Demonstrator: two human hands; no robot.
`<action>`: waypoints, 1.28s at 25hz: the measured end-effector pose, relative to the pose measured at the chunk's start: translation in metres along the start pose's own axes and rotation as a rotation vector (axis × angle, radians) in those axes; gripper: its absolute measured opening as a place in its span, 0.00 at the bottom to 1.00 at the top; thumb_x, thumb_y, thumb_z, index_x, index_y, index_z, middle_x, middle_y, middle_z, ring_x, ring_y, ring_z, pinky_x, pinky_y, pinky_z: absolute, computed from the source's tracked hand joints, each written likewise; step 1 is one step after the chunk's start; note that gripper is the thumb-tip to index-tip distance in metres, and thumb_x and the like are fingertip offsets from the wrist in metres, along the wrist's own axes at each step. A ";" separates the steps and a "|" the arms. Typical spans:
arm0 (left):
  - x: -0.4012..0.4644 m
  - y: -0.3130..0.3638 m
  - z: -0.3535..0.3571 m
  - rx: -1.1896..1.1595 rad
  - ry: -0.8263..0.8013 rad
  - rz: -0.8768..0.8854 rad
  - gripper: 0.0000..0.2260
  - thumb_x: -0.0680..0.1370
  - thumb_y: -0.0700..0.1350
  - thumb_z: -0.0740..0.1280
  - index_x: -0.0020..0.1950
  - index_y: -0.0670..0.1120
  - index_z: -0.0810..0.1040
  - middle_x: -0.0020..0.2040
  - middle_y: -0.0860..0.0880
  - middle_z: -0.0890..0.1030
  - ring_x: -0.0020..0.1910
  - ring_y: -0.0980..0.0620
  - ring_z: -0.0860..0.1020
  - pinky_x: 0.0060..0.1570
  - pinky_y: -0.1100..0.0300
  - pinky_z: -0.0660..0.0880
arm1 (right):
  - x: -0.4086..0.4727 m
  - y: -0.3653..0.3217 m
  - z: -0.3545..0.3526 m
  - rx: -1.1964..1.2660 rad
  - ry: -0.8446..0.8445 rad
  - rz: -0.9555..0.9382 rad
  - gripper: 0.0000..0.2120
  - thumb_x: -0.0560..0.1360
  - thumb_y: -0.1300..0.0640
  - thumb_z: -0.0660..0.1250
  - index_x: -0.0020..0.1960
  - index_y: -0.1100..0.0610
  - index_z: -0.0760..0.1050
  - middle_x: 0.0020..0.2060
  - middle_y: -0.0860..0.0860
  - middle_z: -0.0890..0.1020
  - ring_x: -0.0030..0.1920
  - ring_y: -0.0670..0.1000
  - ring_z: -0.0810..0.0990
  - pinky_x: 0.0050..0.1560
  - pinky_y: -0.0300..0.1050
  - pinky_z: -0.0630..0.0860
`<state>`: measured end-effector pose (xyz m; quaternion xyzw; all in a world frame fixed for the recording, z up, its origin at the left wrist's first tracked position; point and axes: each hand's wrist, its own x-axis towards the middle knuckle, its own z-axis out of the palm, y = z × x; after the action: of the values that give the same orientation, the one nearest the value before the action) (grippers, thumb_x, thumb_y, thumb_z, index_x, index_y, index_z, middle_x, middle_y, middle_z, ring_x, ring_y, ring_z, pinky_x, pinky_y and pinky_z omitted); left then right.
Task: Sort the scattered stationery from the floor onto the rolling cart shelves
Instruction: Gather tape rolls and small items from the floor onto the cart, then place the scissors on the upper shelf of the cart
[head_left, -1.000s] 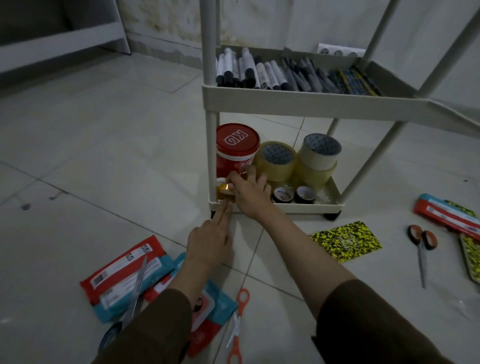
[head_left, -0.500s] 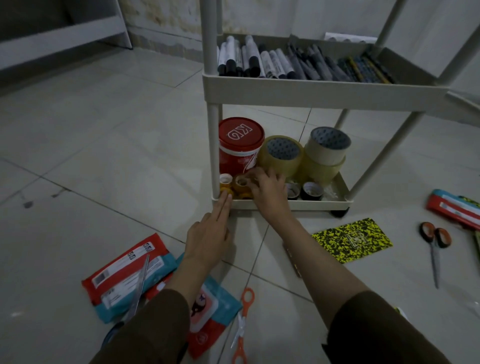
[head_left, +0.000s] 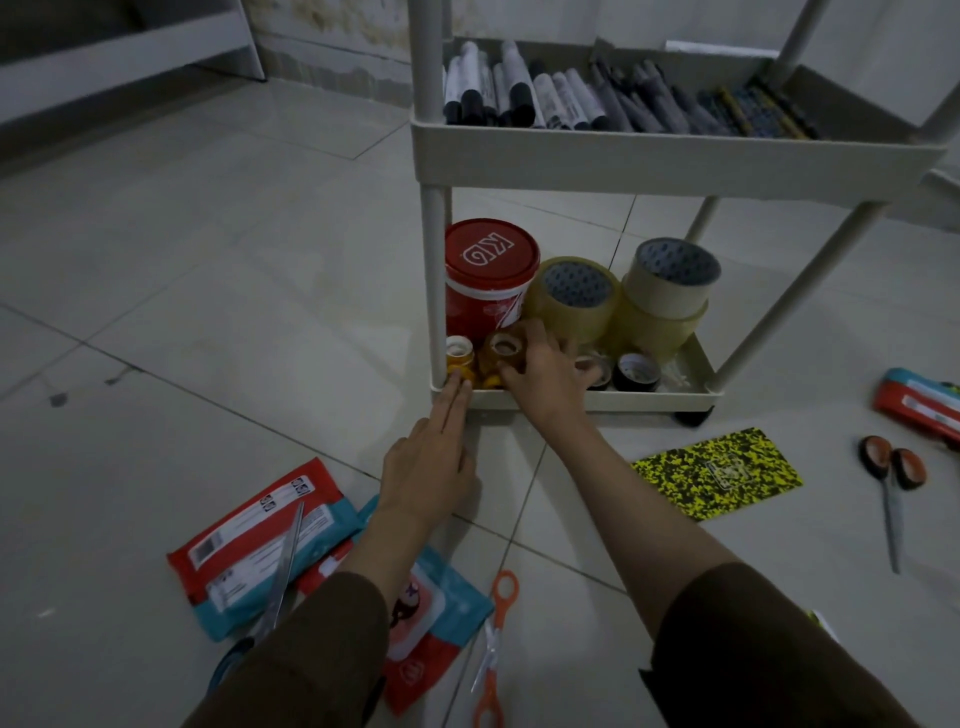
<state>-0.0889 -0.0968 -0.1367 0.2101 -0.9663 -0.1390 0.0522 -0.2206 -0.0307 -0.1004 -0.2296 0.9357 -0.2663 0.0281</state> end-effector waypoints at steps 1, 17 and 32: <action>0.000 -0.001 0.000 -0.010 0.002 0.002 0.32 0.79 0.45 0.58 0.77 0.50 0.43 0.77 0.55 0.41 0.40 0.57 0.66 0.38 0.63 0.70 | 0.000 0.001 0.000 0.015 -0.012 0.007 0.21 0.73 0.52 0.65 0.64 0.52 0.65 0.64 0.52 0.73 0.66 0.57 0.63 0.63 0.61 0.56; -0.134 -0.049 -0.040 -0.313 0.069 -0.099 0.06 0.77 0.44 0.63 0.51 0.51 0.78 0.48 0.51 0.80 0.44 0.55 0.74 0.42 0.60 0.68 | -0.173 0.077 -0.026 0.114 -0.547 -0.359 0.10 0.73 0.66 0.63 0.53 0.59 0.76 0.49 0.55 0.79 0.48 0.53 0.76 0.53 0.48 0.72; -0.209 -0.051 -0.015 -0.150 0.022 -0.590 0.34 0.69 0.49 0.74 0.67 0.43 0.61 0.66 0.41 0.63 0.65 0.44 0.65 0.62 0.51 0.65 | -0.257 0.060 0.022 -0.214 -0.419 -0.439 0.16 0.75 0.48 0.60 0.61 0.51 0.68 0.57 0.50 0.70 0.53 0.52 0.72 0.46 0.41 0.66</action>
<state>0.1229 -0.0573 -0.1460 0.4788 -0.8500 -0.2169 0.0352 -0.0120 0.1181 -0.1683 -0.4776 0.8603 -0.1128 0.1379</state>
